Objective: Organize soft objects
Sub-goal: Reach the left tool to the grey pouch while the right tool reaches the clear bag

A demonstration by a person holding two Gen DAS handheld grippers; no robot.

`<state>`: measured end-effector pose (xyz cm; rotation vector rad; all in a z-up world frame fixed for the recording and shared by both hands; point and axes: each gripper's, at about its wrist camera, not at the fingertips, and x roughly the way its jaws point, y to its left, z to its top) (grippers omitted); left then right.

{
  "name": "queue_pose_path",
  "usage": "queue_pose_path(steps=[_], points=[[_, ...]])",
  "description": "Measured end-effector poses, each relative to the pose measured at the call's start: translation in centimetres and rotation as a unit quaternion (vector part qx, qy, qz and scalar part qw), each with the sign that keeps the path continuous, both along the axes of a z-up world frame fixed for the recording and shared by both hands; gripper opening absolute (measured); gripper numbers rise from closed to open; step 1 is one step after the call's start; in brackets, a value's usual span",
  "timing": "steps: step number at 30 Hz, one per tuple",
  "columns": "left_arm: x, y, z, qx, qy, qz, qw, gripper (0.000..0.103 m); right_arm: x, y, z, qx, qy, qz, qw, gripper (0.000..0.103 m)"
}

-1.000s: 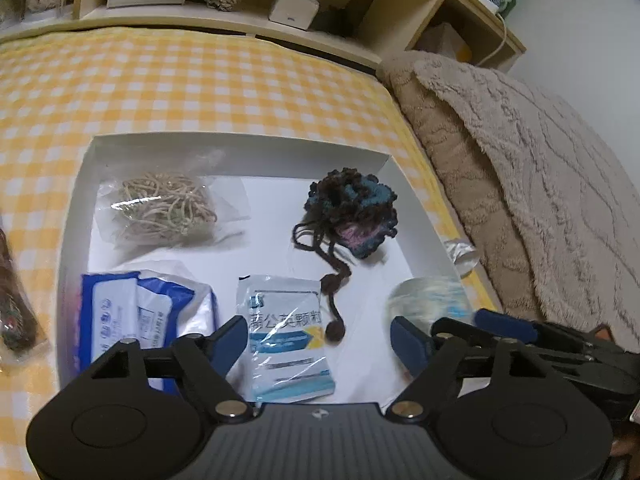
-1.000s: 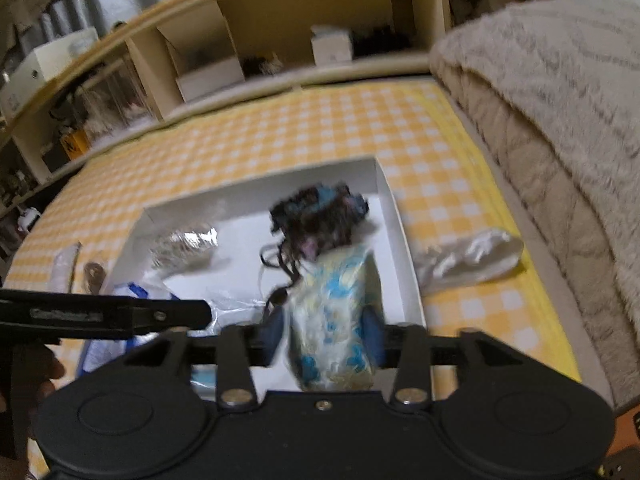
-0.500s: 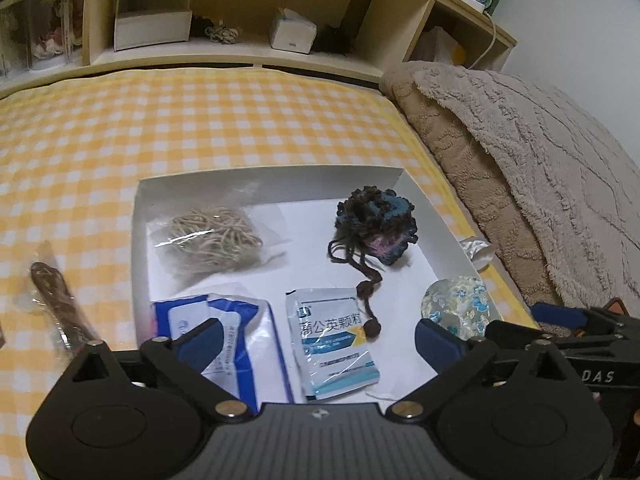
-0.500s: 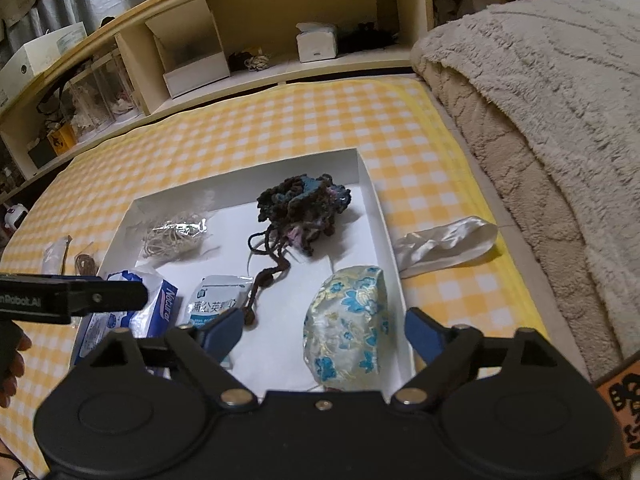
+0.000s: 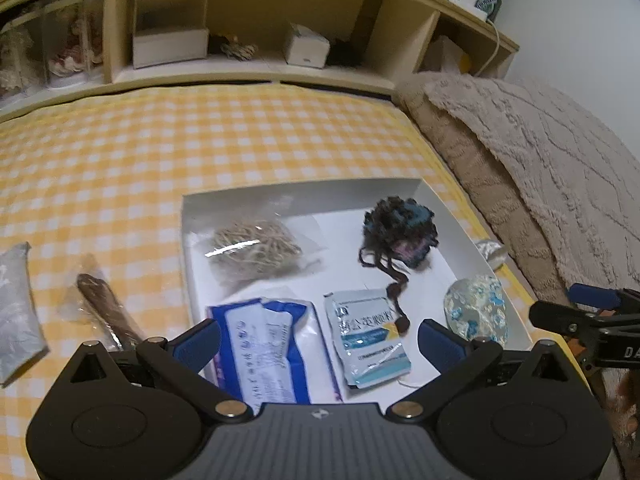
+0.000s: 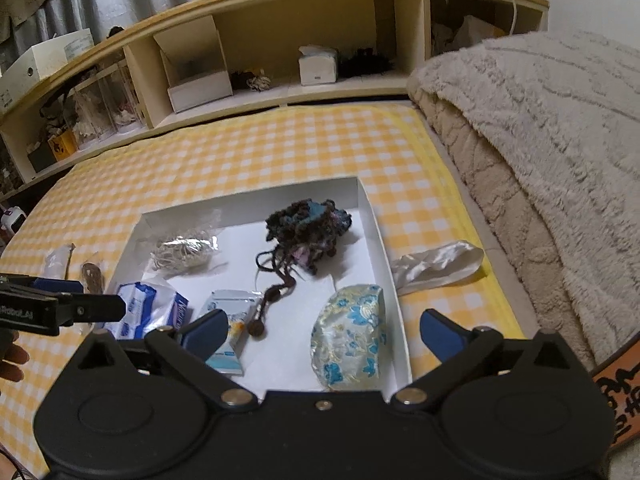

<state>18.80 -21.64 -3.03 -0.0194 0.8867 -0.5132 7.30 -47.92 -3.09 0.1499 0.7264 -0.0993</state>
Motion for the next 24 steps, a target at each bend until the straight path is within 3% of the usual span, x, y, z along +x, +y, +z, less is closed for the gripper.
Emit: queue_pose_path(steps=[11, 24], points=[[0.2, 4.2, 1.9, -0.005, -0.024, 0.024, 0.9994, 0.103, 0.3, 3.2, 3.1, -0.018, -0.026, 0.013, 0.999, 0.103], [1.4, 11.8, 2.1, 0.004, -0.031, 0.085, 0.9959, 0.103, 3.3, 9.5, 3.3, -0.015, -0.033, 0.042, 0.998, 0.103]])
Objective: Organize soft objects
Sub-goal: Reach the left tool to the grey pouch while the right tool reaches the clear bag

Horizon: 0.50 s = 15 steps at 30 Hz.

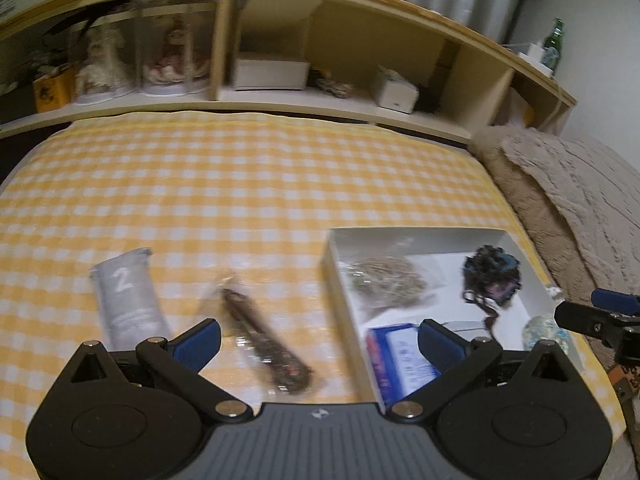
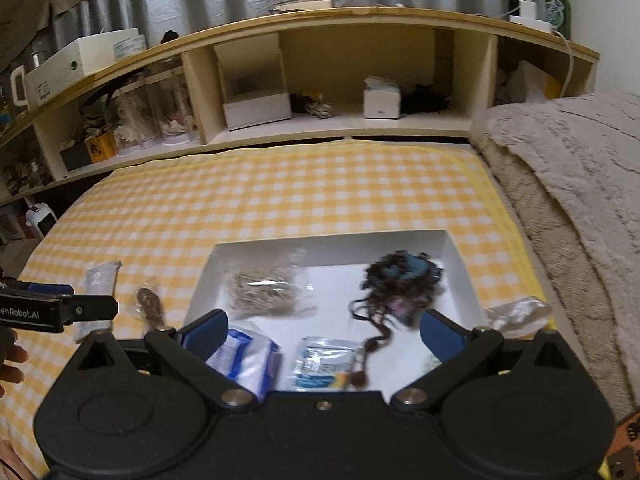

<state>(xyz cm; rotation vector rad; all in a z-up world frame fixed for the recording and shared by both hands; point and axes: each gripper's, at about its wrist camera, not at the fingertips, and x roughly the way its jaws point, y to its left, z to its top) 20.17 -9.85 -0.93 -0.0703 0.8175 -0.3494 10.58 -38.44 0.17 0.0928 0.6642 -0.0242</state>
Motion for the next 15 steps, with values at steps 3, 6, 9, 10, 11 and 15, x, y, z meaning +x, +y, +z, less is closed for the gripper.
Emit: queue_pose_path(steps=[3, 6, 9, 10, 11, 15], points=[[0.4, 1.7, -0.2, 0.002, -0.001, 0.012, 0.9999, 0.103, 0.8, 1.6, -0.2, 0.003, 0.0, 0.009, 1.0, 0.103], [0.7, 3.4, -0.3, 0.007, -0.007, 0.027, 0.9996, 0.103, 1.7, 3.2, -0.4, 0.006, -0.001, 0.018, 1.0, 0.103], [1.1, 4.8, -0.5, 0.007, -0.007, 0.038, 0.9992, 0.103, 2.6, 4.8, -0.7, 0.008, -0.002, 0.024, 1.0, 0.103], [1.2, 5.3, -0.6, 0.007, -0.007, 0.042, 0.999, 0.103, 2.9, 5.4, -0.8, 0.01, -0.003, 0.026, 1.0, 0.103], [1.4, 5.9, -0.7, 0.008, -0.007, 0.047, 0.9989, 0.103, 3.2, 5.8, -0.9, 0.011, -0.004, 0.028, 1.0, 0.103], [2.0, 7.7, -1.3, 0.016, -0.01, 0.065, 0.9977, 0.103, 4.4, 7.9, -1.4, 0.014, -0.003, 0.041, 0.999, 0.103]])
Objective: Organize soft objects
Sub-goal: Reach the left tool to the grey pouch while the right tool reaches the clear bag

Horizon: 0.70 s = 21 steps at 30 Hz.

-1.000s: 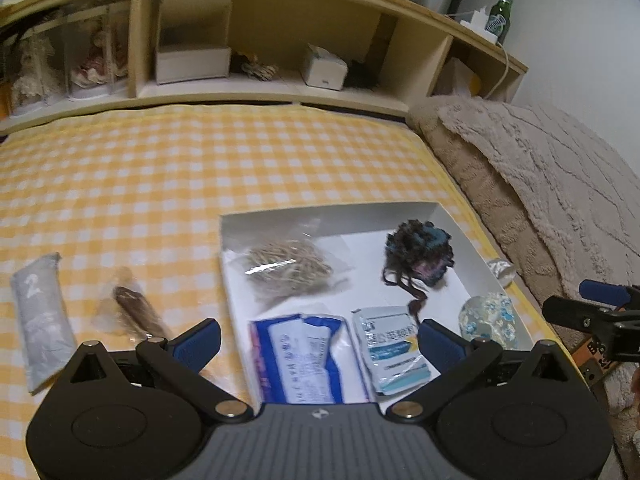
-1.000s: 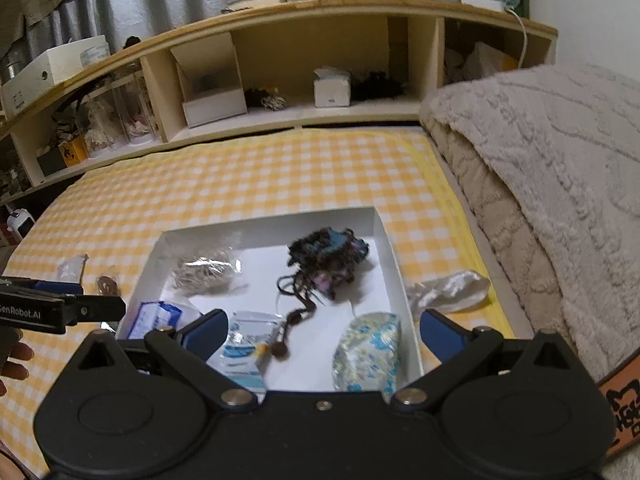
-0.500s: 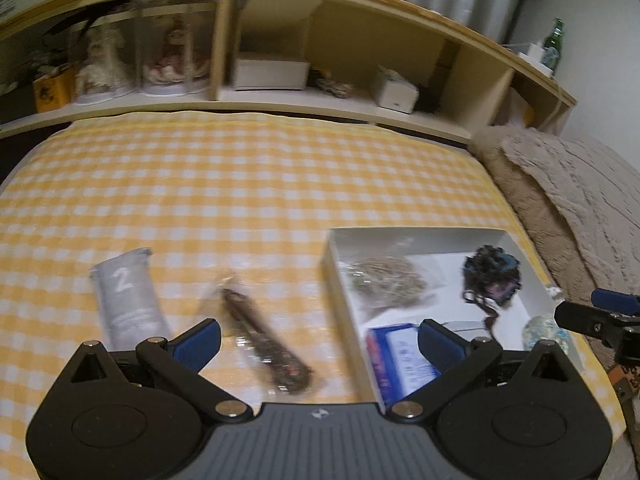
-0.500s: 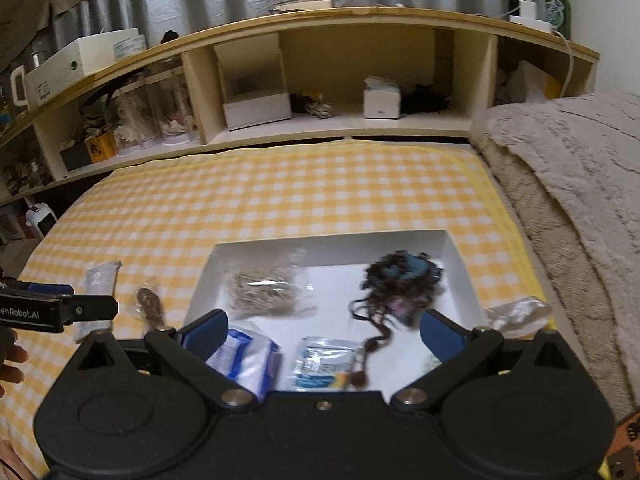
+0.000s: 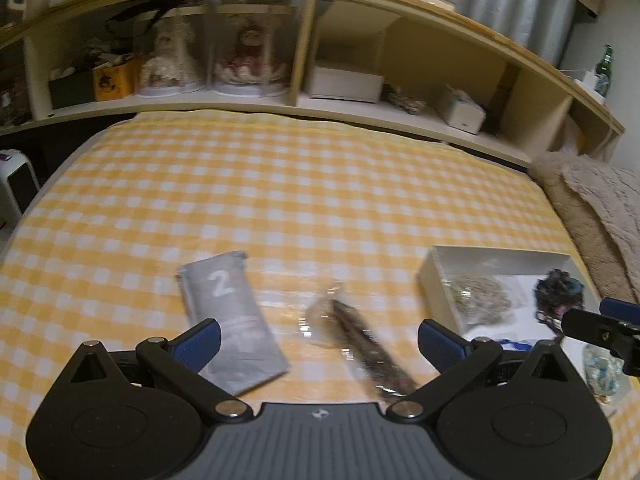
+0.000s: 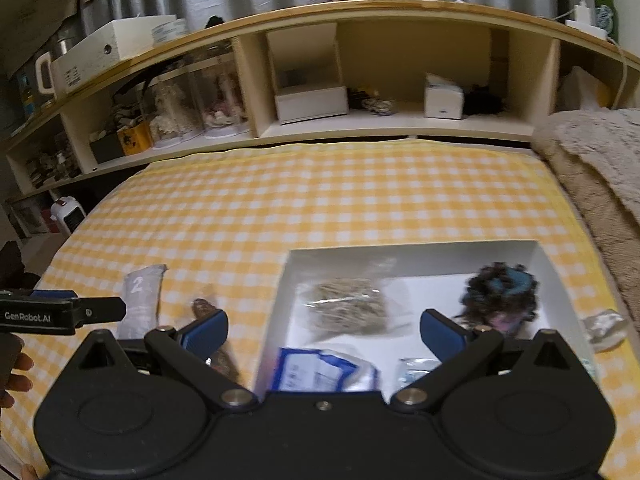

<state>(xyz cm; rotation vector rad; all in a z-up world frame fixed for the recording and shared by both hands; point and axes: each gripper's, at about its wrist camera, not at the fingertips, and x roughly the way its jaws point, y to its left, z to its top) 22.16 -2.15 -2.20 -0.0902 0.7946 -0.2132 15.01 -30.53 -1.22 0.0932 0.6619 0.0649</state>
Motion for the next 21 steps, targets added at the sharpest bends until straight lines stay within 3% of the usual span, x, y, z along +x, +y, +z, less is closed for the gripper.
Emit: queue_pose_path(steps=[9, 10, 12, 16, 21], points=[[1.9, 3.3, -3.5, -0.003, 0.028, 0.041, 0.9987, 0.103, 2.1, 4.5, -1.5, 0.005, -0.011, 0.039, 0.999, 0.102], [2.2, 3.5, -4.0, -0.003, 0.032, 0.048, 0.9983, 0.103, 2.3, 5.1, -1.8, 0.002, -0.013, 0.047, 0.999, 0.1], [2.8, 3.9, -5.0, -0.002, 0.038, 0.061, 0.9974, 0.103, 2.9, 6.3, -2.4, -0.004, -0.011, 0.061, 0.998, 0.086], [3.4, 4.3, -6.4, 0.007, 0.025, 0.094, 0.9952, 0.103, 3.9, 8.6, -4.3, -0.015, -0.003, 0.078, 0.997, 0.084], [5.0, 4.1, -8.0, 0.016, 0.034, 0.103, 0.994, 0.103, 5.2, 10.0, -7.2, -0.013, 0.008, 0.09, 0.996, 0.077]])
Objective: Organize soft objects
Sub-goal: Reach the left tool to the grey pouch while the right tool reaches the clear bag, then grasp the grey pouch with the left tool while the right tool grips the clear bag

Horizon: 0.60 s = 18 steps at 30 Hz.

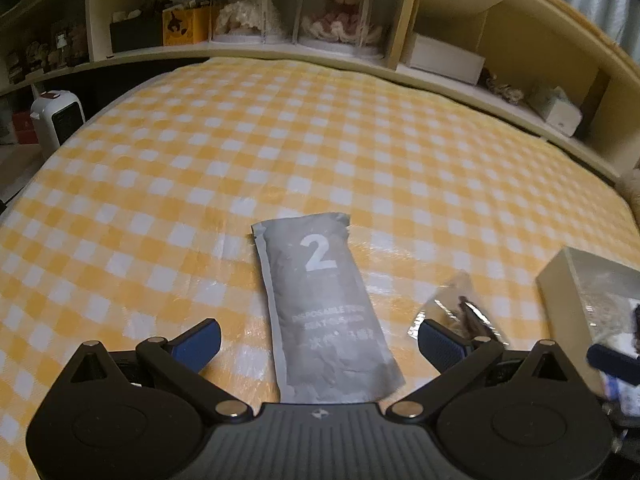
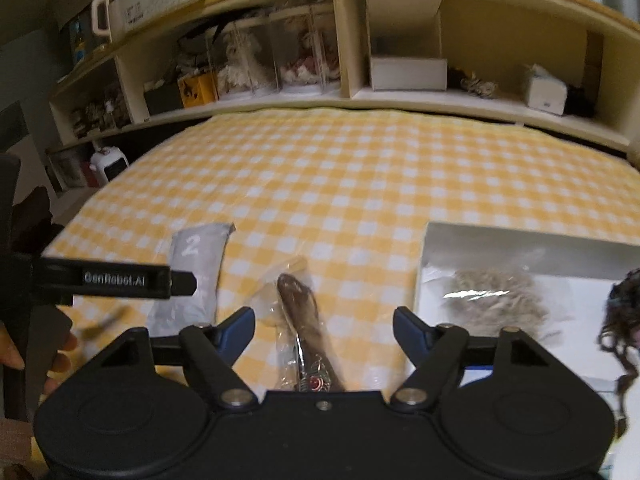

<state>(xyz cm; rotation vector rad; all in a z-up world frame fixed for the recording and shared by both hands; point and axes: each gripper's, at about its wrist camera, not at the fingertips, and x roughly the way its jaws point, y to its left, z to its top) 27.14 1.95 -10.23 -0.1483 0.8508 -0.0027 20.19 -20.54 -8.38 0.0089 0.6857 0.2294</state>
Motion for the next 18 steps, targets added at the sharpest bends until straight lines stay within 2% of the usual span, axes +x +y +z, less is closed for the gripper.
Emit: queue_pose_path(steps=[1, 3, 6, 13, 18], points=[[0.4, -0.1, -0.4, 0.004, 0.003, 0.003, 1.0, 0.103, 0.3, 0.1, -0.6, 0.002, 0.004, 0.006, 1.0, 0.076], [1.0, -0.3, -1.0, 0.012, 0.008, 0.008, 0.9999, 0.103, 0.9, 0.3, -1.5, 0.009, 0.017, 0.017, 1.0, 0.067], [1.9, -0.8, -2.0, 0.03, 0.016, 0.007, 0.9994, 0.103, 1.6, 0.6, -2.3, 0.013, 0.024, 0.031, 0.999, 0.06], [2.0, -0.6, -3.3, 0.108, 0.015, -0.023, 0.9938, 0.103, 3.0, 1.5, -3.6, 0.014, 0.029, 0.049, 0.998, 0.062], [1.2, 2.1, -3.2, 0.103, 0.021, -0.03, 0.994, 0.103, 3.5, 1.8, -3.6, 0.0, 0.028, 0.054, 0.998, 0.061]])
